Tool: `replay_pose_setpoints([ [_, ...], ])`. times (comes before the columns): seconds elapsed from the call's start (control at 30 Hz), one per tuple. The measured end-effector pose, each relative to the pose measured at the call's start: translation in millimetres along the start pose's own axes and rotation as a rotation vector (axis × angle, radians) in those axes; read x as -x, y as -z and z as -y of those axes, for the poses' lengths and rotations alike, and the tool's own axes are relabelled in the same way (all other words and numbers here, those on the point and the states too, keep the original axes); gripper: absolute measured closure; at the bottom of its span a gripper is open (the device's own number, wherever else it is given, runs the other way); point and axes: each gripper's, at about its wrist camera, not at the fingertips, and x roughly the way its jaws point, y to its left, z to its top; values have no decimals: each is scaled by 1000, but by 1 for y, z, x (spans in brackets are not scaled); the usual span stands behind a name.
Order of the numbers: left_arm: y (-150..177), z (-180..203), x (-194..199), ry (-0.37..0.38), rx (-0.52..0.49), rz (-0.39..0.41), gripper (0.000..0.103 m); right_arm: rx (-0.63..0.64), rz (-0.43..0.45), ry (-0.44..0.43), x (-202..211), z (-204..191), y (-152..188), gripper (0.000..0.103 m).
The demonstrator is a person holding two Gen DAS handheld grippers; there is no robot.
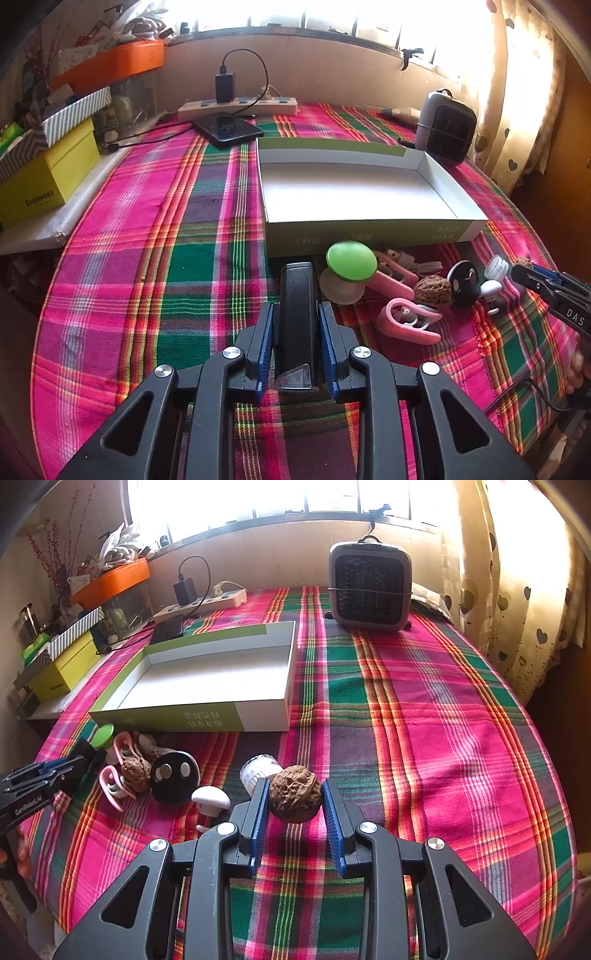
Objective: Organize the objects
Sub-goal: 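Lift the flashlight and walnut and carry both over the box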
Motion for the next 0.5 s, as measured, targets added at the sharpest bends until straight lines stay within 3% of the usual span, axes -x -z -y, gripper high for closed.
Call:
replay_pose_setpoints([
  [0.5, -35, 10, 18, 44, -19, 50, 81, 39, 42, -25, 11, -11, -24, 73],
])
